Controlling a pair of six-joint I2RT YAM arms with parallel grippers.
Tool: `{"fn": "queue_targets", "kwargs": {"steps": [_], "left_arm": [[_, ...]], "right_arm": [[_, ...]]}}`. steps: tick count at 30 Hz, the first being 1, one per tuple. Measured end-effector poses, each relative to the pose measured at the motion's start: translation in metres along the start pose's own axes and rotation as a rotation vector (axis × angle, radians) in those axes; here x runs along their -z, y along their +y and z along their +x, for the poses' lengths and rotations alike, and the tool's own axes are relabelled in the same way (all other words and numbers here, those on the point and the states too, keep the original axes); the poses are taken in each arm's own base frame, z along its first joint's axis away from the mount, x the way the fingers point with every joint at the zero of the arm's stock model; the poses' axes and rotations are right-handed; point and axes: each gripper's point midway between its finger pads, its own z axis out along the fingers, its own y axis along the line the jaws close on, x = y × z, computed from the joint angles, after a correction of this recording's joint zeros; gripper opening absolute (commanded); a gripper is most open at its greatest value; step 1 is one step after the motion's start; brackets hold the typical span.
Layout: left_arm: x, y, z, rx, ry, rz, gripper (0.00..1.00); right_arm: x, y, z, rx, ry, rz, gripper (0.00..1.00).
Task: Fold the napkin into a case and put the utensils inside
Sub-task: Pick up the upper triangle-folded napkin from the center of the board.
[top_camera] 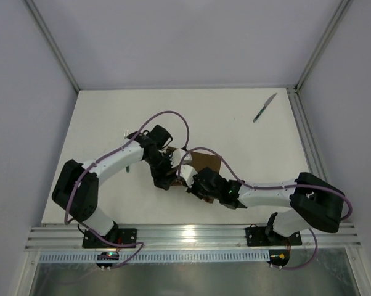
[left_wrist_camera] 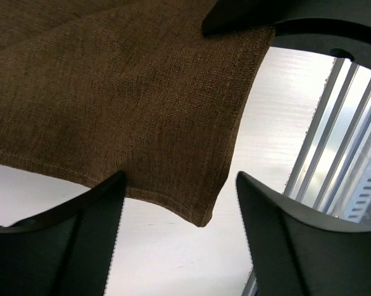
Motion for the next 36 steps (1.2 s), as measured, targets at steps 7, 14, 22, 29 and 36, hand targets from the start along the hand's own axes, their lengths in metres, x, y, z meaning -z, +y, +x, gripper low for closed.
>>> {"fn": "queue_targets", "kwargs": {"steps": [7, 14, 22, 29, 36], "left_arm": [[0.031, 0.008, -0.001, 0.074, -0.222, 0.001, 0.99], [0.069, 0.017, -0.013, 0.007, -0.428, -0.04, 0.99], [0.061, -0.007, 0.007, -0.202, -0.484, -0.129, 0.99], [0.036, -0.012, 0.023, -0.359, -0.451, -0.139, 0.99], [0.014, -0.001, 0.024, -0.483, -0.437, -0.234, 0.99]], "right_arm": [[-0.009, -0.001, -0.002, -0.069, -0.011, -0.032, 0.04], [-0.017, 0.01, 0.023, -0.114, 0.069, -0.076, 0.04], [-0.018, 0.015, 0.02, -0.165, 0.064, -0.095, 0.04], [-0.019, 0.016, 0.02, -0.188, 0.065, -0.098, 0.04], [-0.02, 0.018, 0.017, -0.203, 0.062, -0.105, 0.04]]}}
